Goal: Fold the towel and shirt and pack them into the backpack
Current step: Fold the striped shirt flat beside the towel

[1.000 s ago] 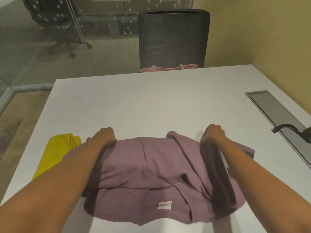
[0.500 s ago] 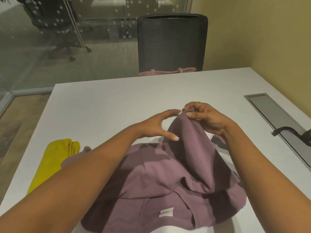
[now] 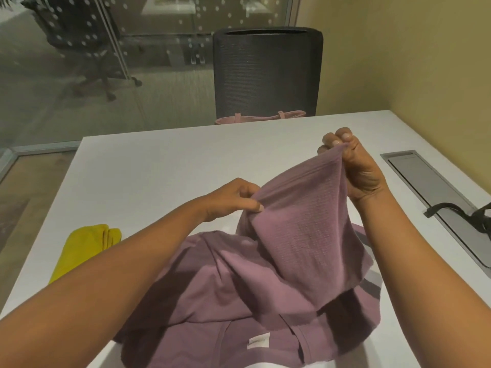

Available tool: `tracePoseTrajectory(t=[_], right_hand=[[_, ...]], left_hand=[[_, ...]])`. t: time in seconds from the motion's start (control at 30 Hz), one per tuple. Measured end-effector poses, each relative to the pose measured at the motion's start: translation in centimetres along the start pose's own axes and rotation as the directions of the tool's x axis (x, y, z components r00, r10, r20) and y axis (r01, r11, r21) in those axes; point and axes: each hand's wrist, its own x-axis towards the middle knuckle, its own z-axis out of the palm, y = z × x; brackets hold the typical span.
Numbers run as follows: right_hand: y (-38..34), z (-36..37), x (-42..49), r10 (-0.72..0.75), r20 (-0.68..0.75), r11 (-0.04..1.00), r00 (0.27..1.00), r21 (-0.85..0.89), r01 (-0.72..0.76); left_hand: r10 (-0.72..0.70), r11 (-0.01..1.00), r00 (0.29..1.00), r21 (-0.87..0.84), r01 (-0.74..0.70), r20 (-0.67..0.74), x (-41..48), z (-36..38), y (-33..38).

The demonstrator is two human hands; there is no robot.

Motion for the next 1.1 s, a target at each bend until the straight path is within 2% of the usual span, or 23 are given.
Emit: tracePoseTrajectory(t=[0.07,0.13,0.2,0.27,0.43,0.53,0.63,0.77,0.9,0.97,1.03,1.1], right_hand=[[0.0,-0.1,0.3,-0.041,-0.013,0.999,0.999,0.036,0.041],[0.2,-0.3,0.2,-0.044,-0.028,0.999,0.999,0.001,0.044],[0.4,-0.5,-0.1,-0.049,-0.033,0.998,0.998,-0.048,0.047],[0.6,-0.6,-0.3,-0.051,-0.048,0.995,0.998,-0.087,0.047],[0.7,-0.1,-0.1,-0.087,-0.069,0.99,0.994,-0.117,0.079],[0.2,-0.1,-0.2,-0.112,-0.053,0.993,0.992,-0.031,0.11],[0.5,-0.5,-0.6,-0.128,-0.055,0.99,0.99,-0.074,0.124],[0.1,-0.7,-1.3,-0.194,-0.221,0.976,0.956,-0.143,0.165],[-1.1,-2.1,-1.8,-0.267,-0.34,0.96,0.902,-0.179,0.217],[-1.6,-2.7,-1.6,-0.298,-0.478,0.95,0.826,-0.231,0.209],[-1.9,-3.7,-0.8,-0.271,-0.611,0.942,0.744,-0.329,0.072],[-1.3,-5.2,0.8,-0.193,-0.714,0.881,0.673,-0.428,-0.202]], left_hand=[[0.02,0.999,1.0,0.028,-0.019,-0.02,-0.6,-0.3,0.3],[0.081,0.978,0.988,0.201,-0.054,-0.129,-1.0,-1.2,0.2],[0.195,0.903,0.934,0.428,-0.051,-0.3,-1.2,-2.3,-0.1],[0.262,0.843,0.859,0.538,0.017,-0.439,-1.5,-3.0,-0.5],[0.205,0.797,0.78,0.564,0.217,-0.591,-2.6,-3.2,-1.8],[0.14,0.807,0.663,0.472,0.354,-0.736,-4.3,-4.1,-3.0],[0.116,0.761,0.553,0.432,0.484,-0.825,-5.7,-5.2,-3.7],[0.119,0.715,0.366,0.336,0.613,-0.923,-7.5,-7.8,-3.3],[0.11,0.731,0.348,0.313,0.606,-0.931,-8.8,-11.7,-1.9],[0.102,0.741,0.344,0.302,0.599,-0.933,-9.0,-13.5,-1.2],[0.104,0.705,0.356,0.321,0.633,-0.929,-8.6,-14.9,-1.1],[0.068,0.654,0.399,0.343,0.675,-0.915,-7.5,-15.7,-1.8]])
